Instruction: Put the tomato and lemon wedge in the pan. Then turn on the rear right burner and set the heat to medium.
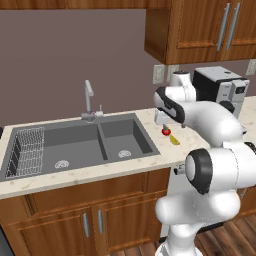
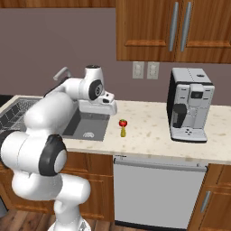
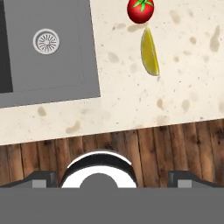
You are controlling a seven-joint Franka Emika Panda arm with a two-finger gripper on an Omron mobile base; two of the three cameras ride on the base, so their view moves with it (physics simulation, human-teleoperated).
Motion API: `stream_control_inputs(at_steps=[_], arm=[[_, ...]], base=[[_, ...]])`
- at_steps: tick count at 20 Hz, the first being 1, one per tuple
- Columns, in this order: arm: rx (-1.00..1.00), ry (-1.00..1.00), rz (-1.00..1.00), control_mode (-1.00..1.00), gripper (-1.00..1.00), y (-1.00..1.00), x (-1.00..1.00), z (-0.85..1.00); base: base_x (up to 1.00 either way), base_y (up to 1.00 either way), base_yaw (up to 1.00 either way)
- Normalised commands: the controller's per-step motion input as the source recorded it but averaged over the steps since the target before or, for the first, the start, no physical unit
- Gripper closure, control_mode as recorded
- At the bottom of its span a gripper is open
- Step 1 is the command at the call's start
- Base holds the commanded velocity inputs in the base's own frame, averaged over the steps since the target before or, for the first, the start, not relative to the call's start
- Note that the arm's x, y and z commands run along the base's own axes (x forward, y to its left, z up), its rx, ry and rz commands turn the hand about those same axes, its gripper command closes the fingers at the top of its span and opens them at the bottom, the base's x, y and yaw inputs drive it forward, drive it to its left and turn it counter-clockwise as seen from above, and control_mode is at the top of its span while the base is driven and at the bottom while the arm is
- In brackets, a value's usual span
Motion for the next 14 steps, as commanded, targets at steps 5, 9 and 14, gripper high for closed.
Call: stream_control_inputs(at_steps=[5, 9, 14], arm=[[0.00, 0.09, 0.00, -1.00, -1.00, -0.31, 0.40, -0.45], [0.00, 0.01, 0.00, -1.00, -1.00, -0.27, 0.30, -0.65], [0.00, 0.01, 0.00, -1.00, -1.00, -0.18, 0.23, -0.51]], base=[[0.00, 0.00, 0.00], [0.00, 0.00, 0.00], [0.00, 0.00, 0.00]])
